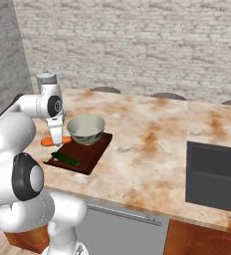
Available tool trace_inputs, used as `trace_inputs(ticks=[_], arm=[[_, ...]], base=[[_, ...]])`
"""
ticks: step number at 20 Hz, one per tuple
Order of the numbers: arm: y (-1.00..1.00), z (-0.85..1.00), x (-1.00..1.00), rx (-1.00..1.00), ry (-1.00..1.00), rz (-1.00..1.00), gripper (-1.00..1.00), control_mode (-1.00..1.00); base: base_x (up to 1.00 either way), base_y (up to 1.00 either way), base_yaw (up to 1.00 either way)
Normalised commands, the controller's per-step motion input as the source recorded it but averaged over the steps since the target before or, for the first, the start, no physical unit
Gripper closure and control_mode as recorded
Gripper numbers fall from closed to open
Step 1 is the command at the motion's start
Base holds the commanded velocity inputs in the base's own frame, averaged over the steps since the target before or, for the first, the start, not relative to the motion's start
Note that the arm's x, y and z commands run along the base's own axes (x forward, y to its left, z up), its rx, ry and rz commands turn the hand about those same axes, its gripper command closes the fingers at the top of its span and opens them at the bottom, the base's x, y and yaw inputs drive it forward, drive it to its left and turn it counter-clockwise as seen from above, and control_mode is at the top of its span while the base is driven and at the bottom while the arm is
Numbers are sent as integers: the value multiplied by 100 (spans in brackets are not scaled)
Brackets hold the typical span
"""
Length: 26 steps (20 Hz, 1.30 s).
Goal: Place the two vegetables and bowl onto the tray for setting up a vegetable dip station.
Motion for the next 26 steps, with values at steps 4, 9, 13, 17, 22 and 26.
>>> trace_inputs(ticks=[4, 9, 13, 17, 22, 26], arm=[[0, 0, 0, 0, 0, 0, 100, 100], [0, 0, 0, 0, 0, 0, 100, 100], [0, 0, 0, 0, 0, 0, 100, 100], [1, 0, 3, 0, 0, 0, 100, -100], [16, 0, 18, 0, -6, -12, 100, -100], [26, 0, 25, 0, -2, -30, 100, -100]], base=[[0, 0, 0], [0, 0, 0], [0, 0, 0], [0, 0, 0], [0, 0, 0], [0, 0, 0]])
